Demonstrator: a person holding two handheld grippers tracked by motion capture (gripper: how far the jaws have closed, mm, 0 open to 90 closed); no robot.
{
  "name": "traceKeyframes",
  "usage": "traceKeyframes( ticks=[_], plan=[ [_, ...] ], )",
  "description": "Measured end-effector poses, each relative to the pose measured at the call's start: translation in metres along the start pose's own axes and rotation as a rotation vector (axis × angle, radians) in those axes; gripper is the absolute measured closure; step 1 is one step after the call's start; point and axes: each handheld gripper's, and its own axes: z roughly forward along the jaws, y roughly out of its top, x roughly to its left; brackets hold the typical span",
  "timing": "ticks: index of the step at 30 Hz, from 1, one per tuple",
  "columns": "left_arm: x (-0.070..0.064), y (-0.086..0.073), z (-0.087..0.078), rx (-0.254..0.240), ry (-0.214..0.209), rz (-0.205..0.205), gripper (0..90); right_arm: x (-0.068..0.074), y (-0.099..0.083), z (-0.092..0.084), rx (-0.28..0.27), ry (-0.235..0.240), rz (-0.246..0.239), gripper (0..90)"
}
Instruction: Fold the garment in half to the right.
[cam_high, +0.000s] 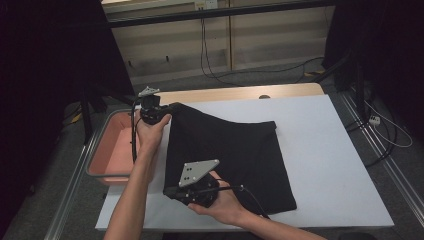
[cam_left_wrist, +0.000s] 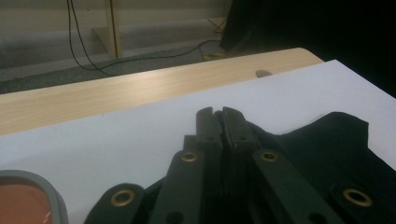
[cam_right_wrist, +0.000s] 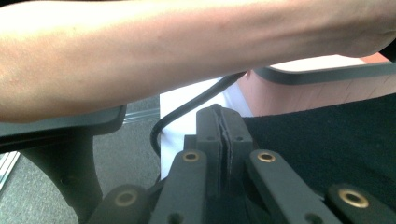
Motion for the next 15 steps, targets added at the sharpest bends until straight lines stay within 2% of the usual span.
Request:
traceKeyframes(
  ticks=[15],
  plan=[
    [0.013, 0.002, -0.014, -0.015, 0.027, -0.007, 86.5, 0.001, 0.014, 0.004, -0.037, 0.013, -0.019, 88.0]
  ],
)
